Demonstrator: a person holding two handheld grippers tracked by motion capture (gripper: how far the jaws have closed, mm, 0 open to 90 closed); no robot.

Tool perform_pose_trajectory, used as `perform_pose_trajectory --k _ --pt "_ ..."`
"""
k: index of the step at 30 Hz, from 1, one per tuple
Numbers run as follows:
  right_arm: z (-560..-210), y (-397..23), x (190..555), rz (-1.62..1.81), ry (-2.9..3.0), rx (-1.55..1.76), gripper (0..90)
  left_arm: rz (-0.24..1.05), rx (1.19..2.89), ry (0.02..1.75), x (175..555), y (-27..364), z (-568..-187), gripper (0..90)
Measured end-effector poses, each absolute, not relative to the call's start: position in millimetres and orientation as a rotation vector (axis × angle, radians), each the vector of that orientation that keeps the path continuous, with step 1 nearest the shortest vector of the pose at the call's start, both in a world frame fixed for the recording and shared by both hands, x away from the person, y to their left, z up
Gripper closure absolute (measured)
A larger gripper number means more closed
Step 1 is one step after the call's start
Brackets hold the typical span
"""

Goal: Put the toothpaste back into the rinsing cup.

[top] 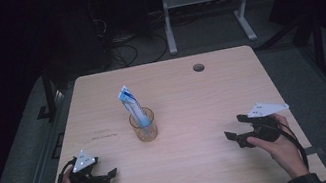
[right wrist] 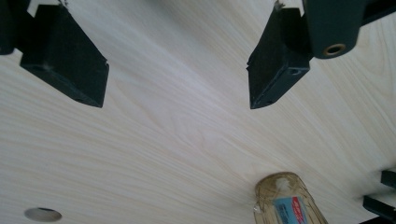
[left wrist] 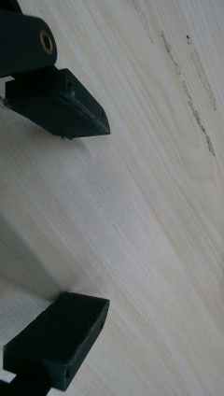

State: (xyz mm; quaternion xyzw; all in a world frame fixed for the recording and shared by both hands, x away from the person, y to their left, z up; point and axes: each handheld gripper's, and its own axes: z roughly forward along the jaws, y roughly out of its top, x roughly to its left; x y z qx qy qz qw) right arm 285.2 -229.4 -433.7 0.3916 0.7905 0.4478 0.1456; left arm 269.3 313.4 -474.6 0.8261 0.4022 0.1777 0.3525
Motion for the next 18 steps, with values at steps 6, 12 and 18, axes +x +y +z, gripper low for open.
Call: perform_pose_trajectory --k 6,12,18 --pt "-442.8 -245.7 274.9 1.258 2.251 1.176 18.1 0.460 2.134 1.042 269.3 313.2 -474.8 13.3" --pt "-454.4 -259.4 266.4 1.198 2.224 1.251 17.5 0.459 2.134 1.042 269.3 313.2 -474.8 13.3" --pt "-466.2 -269.5 258.4 1.119 2.213 1.309 16.3 0.460 2.134 1.042 269.3 313.2 -474.8 13.3"
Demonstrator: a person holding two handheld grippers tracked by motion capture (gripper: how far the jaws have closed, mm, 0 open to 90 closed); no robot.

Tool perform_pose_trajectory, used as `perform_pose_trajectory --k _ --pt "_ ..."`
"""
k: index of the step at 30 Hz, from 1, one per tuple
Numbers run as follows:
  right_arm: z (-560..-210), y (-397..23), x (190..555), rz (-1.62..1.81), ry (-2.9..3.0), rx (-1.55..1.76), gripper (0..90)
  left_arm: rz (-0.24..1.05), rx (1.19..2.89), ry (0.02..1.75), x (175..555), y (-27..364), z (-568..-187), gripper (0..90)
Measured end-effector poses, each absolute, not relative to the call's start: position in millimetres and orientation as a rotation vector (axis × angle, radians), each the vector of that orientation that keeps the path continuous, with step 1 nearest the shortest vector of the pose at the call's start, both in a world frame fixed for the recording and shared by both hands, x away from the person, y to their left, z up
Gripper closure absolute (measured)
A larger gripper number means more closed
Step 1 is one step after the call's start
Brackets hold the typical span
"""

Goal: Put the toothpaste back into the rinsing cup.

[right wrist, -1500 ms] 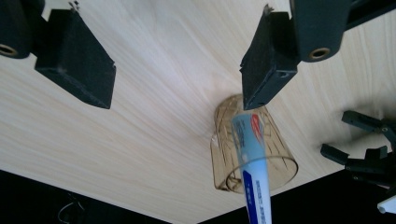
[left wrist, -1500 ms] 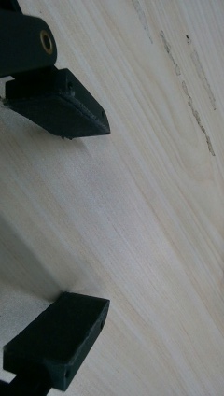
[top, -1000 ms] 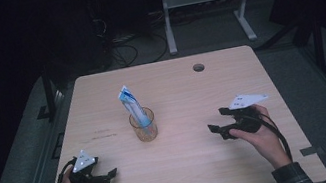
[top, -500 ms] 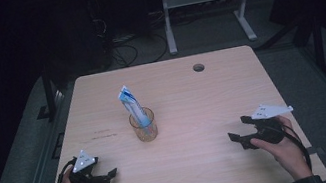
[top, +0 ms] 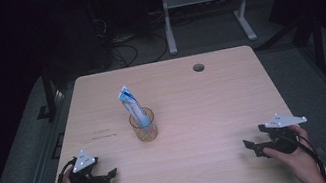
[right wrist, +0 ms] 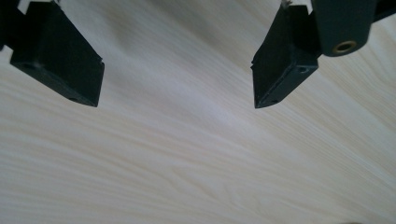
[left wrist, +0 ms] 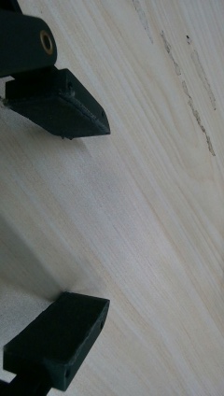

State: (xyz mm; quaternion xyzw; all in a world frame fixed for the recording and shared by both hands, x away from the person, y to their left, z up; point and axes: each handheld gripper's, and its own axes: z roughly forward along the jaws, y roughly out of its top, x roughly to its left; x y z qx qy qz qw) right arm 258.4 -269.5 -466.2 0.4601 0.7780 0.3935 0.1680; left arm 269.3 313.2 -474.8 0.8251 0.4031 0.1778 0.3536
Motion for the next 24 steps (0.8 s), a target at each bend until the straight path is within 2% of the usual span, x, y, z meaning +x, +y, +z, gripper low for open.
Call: perform_pose_trajectory --k 11,24 --pt "-479.4 -278.3 253.9 0.944 2.200 1.321 15.5 0.460 2.134 1.042 269.3 313.2 -474.8 13.3" --pt "-482.1 -282.3 255.8 0.959 2.197 1.351 12.9 0.460 2.133 1.043 269.1 313.1 -474.7 13.3"
